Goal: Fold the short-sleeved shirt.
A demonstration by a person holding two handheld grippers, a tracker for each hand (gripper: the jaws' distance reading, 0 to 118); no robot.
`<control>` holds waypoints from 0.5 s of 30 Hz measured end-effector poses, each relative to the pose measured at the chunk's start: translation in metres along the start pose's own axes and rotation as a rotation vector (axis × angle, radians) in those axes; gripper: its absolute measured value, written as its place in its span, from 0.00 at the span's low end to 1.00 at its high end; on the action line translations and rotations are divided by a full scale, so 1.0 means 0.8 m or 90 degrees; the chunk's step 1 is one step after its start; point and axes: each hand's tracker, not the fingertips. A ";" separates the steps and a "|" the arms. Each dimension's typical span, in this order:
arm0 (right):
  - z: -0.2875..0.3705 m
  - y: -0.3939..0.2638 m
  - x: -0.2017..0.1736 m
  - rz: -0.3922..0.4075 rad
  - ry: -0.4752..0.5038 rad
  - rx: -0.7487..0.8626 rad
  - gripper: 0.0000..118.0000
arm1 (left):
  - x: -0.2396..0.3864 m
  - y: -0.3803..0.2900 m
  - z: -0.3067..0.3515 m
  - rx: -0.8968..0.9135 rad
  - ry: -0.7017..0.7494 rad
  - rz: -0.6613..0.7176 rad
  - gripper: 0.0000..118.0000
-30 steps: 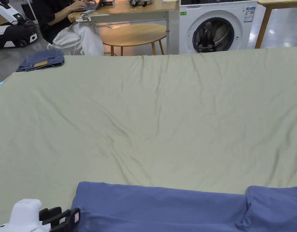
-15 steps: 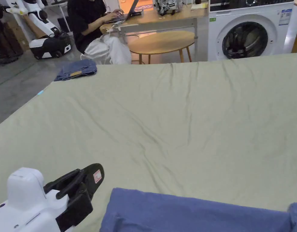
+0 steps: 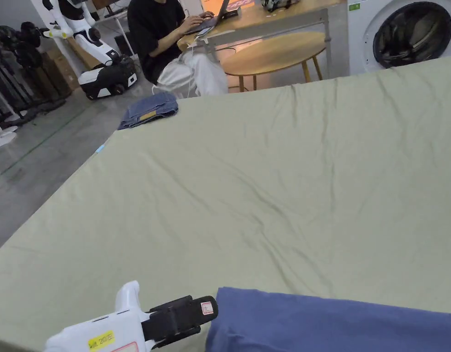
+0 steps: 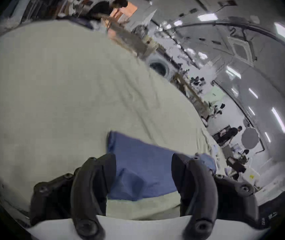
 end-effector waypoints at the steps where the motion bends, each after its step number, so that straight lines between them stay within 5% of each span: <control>1: 0.001 -0.001 0.003 -0.002 -0.004 -0.003 0.00 | -0.012 -0.003 -0.017 -0.029 -0.013 0.010 0.57; 4: 0.005 -0.001 0.006 0.016 -0.029 -0.017 0.00 | -0.052 0.002 -0.051 -0.043 -0.007 0.091 0.57; 8: 0.015 0.000 0.012 0.018 -0.037 -0.021 0.00 | -0.049 0.001 -0.074 -0.002 -0.140 0.205 0.55; 10: 0.016 0.000 0.014 0.021 -0.041 -0.021 0.00 | -0.043 -0.005 -0.098 -0.029 -0.163 0.230 0.42; 12: 0.017 0.000 0.013 0.020 -0.042 -0.023 0.00 | -0.025 -0.007 -0.121 -0.062 -0.161 0.211 0.10; 15: 0.023 -0.003 0.013 0.024 -0.041 -0.021 0.00 | -0.010 -0.014 -0.127 -0.079 -0.140 0.209 0.04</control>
